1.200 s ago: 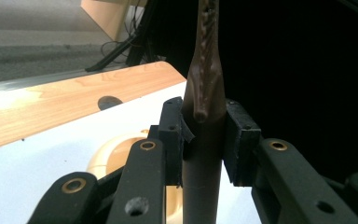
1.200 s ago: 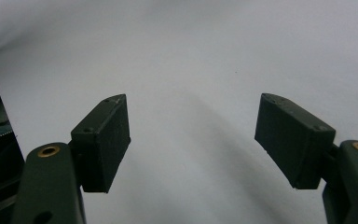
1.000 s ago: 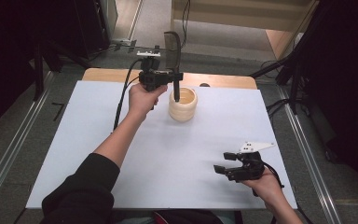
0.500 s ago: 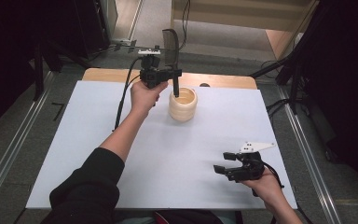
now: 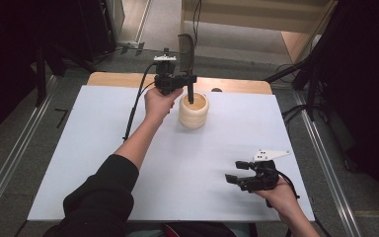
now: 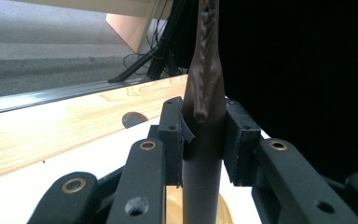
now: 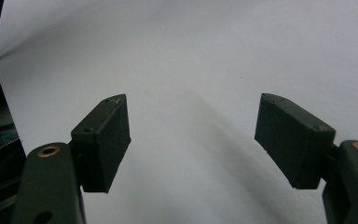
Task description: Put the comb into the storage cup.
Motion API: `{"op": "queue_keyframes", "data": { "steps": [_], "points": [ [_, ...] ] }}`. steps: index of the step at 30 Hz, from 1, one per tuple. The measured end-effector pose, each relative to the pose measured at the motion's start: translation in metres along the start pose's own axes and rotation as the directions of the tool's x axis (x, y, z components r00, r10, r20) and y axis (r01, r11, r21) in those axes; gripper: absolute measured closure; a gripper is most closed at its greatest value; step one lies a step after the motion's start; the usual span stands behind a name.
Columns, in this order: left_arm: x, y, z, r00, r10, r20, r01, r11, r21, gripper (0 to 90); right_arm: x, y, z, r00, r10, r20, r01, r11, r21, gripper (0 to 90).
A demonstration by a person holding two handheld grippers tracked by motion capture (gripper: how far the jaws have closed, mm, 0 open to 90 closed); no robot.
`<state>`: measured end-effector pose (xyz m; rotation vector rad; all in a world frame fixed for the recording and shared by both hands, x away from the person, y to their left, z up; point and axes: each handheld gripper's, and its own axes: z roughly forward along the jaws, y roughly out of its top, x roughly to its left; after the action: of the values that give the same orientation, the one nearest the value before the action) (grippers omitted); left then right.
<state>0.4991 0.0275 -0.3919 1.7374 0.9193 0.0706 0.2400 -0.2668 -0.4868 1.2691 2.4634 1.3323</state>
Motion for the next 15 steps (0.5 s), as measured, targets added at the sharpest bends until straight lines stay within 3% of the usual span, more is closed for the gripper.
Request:
{"op": "queue_keyframes", "data": {
  "steps": [9, 15],
  "points": [
    [-0.005, -0.008, 0.012, 0.9992, 0.040, -0.004, -0.040, 0.9988, 0.027, 72.8, 0.001, 0.001, 0.000, 1.0000, -0.001, 0.003, 0.001, 1.000, -0.002, 24.6],
    [-0.003, -0.013, 0.017, 0.9990, 0.045, -0.006, -0.044, 0.9985, 0.032, 72.8, 0.002, 0.001, 0.000, 1.0000, -0.004, -0.001, 0.004, 1.000, 0.001, 24.6]
  ]
}}
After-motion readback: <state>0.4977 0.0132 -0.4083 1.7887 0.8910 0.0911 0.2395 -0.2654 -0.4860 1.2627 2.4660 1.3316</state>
